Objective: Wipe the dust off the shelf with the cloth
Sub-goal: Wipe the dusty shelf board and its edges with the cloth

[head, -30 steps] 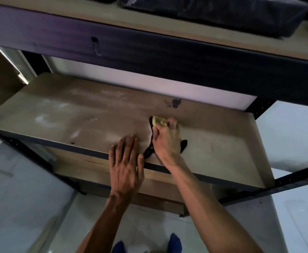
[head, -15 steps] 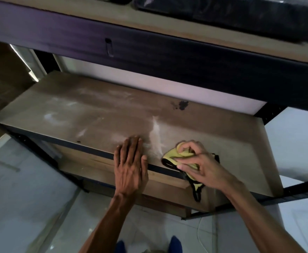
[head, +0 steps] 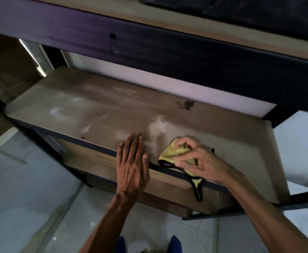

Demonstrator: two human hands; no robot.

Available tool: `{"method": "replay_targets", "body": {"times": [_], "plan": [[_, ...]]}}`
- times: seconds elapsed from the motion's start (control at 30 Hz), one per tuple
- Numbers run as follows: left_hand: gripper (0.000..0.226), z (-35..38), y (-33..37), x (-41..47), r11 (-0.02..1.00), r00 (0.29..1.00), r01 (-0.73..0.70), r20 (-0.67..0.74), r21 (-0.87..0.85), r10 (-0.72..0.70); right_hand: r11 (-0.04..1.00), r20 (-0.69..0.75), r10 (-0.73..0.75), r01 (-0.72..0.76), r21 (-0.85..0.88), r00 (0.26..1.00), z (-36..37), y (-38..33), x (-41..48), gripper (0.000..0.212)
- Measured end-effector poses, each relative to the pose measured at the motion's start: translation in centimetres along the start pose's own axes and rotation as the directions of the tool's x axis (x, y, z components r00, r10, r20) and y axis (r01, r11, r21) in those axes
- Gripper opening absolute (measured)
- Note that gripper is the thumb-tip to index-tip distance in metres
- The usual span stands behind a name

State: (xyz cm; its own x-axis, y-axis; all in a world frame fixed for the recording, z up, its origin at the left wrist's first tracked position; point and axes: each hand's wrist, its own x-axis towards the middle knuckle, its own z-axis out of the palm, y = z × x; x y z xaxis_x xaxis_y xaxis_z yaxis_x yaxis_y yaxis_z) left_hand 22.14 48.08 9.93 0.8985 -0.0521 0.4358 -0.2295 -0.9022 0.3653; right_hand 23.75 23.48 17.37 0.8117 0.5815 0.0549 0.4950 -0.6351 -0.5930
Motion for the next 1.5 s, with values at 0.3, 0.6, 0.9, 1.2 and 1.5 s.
{"method": "replay_targets", "body": {"times": [0.3,0.6,0.9,1.2,1.5], "plan": [[0.059,0.4,-0.1,-0.2,0.998,0.998,0.064,-0.011,-0.002,-0.064,0.981,-0.113,0.065,-0.084,-0.176,0.991,2.2,0.2,11.1,0.034],[0.058,0.3,0.3,-0.1,0.999,0.999,0.048,-0.012,0.013,-0.048,0.995,0.014,0.096,-0.097,0.027,0.995,-2.7,1.3,-1.6,0.033],[0.057,0.2,0.2,0.0,0.999,0.999,0.037,0.003,0.015,-0.037,0.982,-0.147,0.158,-0.171,-0.082,0.976,1.5,0.7,9.6,0.034],[0.058,-0.3,-0.4,0.3,0.999,0.999,0.016,0.042,0.041,-0.018,0.914,-0.414,0.365,-0.406,-0.013,0.834,-1.9,2.9,2.5,0.041],[0.058,-0.5,-0.5,0.7,0.999,0.999,-0.018,0.043,0.041,0.016,0.731,-0.452,0.471,-0.622,-0.281,0.757,3.9,0.4,8.6,0.047]]}}
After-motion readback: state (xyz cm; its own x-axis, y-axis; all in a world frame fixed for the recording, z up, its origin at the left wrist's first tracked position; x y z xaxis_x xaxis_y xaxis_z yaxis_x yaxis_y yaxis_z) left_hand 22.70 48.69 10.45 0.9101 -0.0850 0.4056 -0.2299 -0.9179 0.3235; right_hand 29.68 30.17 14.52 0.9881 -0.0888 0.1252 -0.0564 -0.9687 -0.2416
